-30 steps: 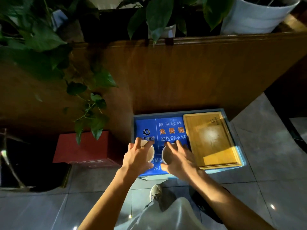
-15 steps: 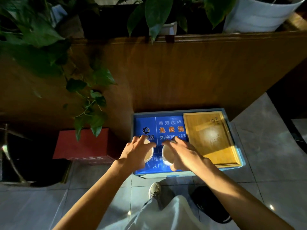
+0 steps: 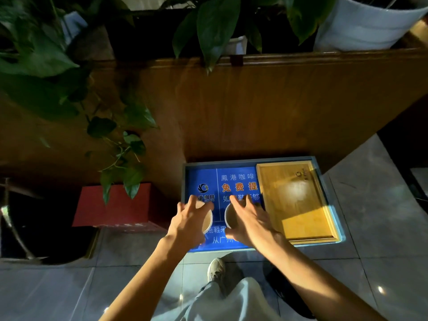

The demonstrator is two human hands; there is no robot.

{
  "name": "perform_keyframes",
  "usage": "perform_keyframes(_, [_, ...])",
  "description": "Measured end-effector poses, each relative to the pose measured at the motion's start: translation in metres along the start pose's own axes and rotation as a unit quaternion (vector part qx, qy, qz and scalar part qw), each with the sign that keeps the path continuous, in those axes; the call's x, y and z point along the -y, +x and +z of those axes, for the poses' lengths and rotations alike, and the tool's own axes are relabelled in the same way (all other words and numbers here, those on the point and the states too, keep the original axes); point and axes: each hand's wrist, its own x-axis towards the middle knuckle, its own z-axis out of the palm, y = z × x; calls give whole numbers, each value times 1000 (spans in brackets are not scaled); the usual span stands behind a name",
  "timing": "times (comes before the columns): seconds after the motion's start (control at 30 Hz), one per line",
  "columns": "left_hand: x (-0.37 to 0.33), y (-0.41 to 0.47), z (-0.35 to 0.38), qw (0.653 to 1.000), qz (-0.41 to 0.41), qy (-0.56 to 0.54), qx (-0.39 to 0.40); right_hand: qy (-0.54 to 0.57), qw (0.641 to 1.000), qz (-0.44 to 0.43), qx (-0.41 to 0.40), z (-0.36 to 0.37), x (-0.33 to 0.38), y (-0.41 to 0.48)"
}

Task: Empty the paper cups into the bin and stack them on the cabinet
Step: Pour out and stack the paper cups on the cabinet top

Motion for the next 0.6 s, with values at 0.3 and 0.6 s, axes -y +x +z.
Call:
perform_keyframes(0.3, [8, 11, -18, 1000, -1, -23, -10, 289, 954, 17, -77, -12, 1, 9])
perform_keyframes(0.6, [14, 68, -70, 996, -25, -42, -78, -116, 953, -215, -177, -55, 36, 53])
